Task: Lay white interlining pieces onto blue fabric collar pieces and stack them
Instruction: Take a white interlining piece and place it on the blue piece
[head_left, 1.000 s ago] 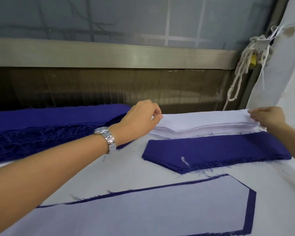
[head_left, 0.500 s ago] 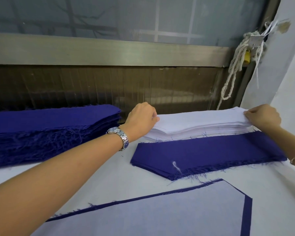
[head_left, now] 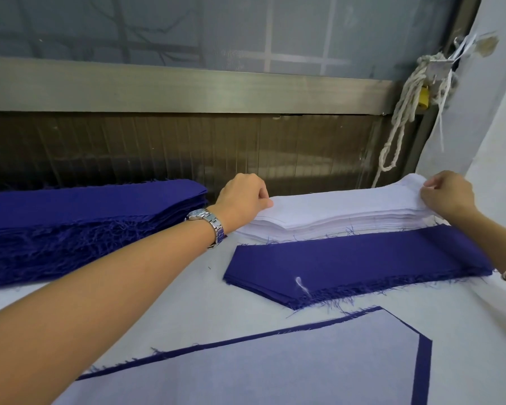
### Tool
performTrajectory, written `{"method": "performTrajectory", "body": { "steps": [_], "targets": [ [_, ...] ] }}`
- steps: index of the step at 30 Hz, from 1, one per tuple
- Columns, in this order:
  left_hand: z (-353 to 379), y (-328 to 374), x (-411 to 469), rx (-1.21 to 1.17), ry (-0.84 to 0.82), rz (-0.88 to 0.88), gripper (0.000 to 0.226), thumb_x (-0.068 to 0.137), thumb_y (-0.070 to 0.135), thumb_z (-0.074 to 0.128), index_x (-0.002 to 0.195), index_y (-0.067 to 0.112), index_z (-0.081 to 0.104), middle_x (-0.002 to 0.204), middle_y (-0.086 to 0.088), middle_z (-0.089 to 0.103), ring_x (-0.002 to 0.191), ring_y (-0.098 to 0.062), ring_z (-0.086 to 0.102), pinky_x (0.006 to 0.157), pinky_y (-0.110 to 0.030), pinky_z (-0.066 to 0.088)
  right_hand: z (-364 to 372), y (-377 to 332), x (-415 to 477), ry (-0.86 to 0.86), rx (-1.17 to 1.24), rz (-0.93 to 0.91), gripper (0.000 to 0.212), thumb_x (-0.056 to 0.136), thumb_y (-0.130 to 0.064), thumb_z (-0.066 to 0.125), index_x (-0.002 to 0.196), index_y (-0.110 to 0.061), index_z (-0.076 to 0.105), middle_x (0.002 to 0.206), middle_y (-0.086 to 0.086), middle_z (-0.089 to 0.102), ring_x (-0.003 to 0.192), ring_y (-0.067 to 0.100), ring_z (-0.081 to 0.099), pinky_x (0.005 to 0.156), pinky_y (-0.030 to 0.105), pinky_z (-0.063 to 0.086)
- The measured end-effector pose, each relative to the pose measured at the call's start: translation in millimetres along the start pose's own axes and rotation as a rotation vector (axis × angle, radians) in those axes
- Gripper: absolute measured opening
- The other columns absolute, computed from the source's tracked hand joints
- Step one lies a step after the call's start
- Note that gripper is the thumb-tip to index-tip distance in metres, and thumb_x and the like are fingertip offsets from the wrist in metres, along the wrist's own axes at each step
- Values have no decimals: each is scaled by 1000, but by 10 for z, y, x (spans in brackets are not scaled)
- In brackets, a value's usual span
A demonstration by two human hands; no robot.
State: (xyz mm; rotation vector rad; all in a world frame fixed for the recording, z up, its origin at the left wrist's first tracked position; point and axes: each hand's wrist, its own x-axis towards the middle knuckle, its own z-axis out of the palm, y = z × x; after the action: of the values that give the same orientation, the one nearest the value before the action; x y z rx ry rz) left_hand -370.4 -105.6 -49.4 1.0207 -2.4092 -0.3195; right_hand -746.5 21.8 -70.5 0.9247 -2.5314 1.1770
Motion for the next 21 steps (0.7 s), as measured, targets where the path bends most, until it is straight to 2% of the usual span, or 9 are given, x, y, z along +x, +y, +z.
{"method": "performTrajectory", "body": {
  "steps": [2, 5, 8, 11, 13, 16, 19, 21],
  "targets": [
    [-7, -8, 7, -9, -10, -7, 21, 94, 23, 67, 104, 7, 74, 102, -7, 72, 95, -21, 66, 88, -37, 55, 9, 20, 3, 24, 81, 3, 24, 90, 4, 51, 111, 2, 64, 116, 26, 64, 111, 44, 57, 95, 42, 44],
    [-22, -24, 32, 73, -54, -18, 29, 97, 30, 63, 113, 7, 71, 112, -7, 70, 109, -24, 61, 94, -42, 53, 12, 50, -4, 72, 199, 22, 33, 88, 6, 51, 120, 1, 57, 111, 26, 61, 110, 42, 57, 90, 41, 43],
    [-31, -39, 70, 152, -94, -13, 39, 98, 36, 60, 129, 11, 63, 125, -7, 64, 123, -26, 50, 100, -42, 47, 3, 76, -13, 70, 313, 46, 49, 87, 7, 55, 135, -4, 50, 122, 28, 58, 104, 37, 57, 85, 39, 43],
    [-21, -47, 115, 199, -131, -1, 41, 99, 37, 57, 133, 14, 60, 127, -7, 62, 126, -28, 44, 100, -40, 43, -10, 114, -11, 80, 346, 79, 58, 86, 8, 60, 141, -8, 48, 133, 26, 54, 104, 34, 55, 91, 43, 47],
    [-16, -50, 145, 224, -164, 5, 40, 100, 37, 56, 134, 16, 59, 129, -7, 62, 127, -29, 42, 101, -41, 41, -9, 149, -6, 93, 385, 116, 56, 84, 9, 62, 137, -9, 54, 139, 23, 53, 114, 37, 55, 92, 45, 50],
    [-8, -64, 182, 245, -190, 20, 40, 101, 35, 54, 136, 17, 56, 132, -8, 59, 127, -31, 41, 102, -41, 38, 17, 214, 9, 74, 429, 173, 49, 83, 7, 63, 131, -2, 61, 131, 24, 60, 105, 30, 58, 82, 40, 51],
    [10, -78, 182, 247, -169, 35, 40, 100, 35, 55, 137, 18, 55, 132, -8, 58, 127, -31, 41, 102, -40, 36, 35, 261, 22, 79, 449, 224, 45, 87, 2, 68, 131, 4, 61, 124, 22, 64, 102, 28, 58, 88, 37, 49],
    [17, -89, 164, 242, -113, 57, 37, 98, 35, 58, 132, 18, 59, 128, -7, 58, 123, -29, 43, 100, -39, 36, 40, 273, 29, 75, 454, 240, 44, 87, 0, 70, 130, 5, 61, 117, 20, 64, 99, 25, 56, 82, 36, 48]
  ]
}}
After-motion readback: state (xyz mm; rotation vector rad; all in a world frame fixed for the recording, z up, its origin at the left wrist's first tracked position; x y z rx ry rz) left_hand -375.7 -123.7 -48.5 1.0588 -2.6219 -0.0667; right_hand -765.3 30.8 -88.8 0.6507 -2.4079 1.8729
